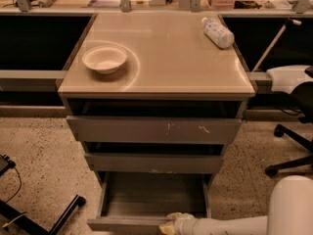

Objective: Open bottom drawer

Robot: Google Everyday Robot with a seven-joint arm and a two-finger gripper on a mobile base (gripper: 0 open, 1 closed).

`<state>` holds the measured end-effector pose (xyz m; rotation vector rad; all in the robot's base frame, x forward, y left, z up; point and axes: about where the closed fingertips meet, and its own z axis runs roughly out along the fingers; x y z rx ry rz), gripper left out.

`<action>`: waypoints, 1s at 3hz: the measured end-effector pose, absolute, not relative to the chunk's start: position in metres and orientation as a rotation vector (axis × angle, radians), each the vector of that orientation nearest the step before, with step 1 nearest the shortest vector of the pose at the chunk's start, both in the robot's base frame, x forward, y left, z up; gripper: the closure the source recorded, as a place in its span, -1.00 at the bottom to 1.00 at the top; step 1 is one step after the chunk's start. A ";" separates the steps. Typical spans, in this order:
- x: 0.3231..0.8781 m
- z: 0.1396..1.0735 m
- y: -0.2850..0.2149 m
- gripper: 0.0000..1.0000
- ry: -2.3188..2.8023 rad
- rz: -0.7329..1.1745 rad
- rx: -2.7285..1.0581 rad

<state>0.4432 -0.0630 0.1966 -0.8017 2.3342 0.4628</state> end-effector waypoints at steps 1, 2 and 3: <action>0.427 0.193 -0.064 1.00 2.340 0.481 -0.795; 0.427 0.198 -0.064 1.00 2.340 0.482 -0.795; 0.427 0.198 -0.064 0.63 2.340 0.482 -0.795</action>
Offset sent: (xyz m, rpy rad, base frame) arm -0.2574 -0.0403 -0.0476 0.1613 0.1495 -0.0128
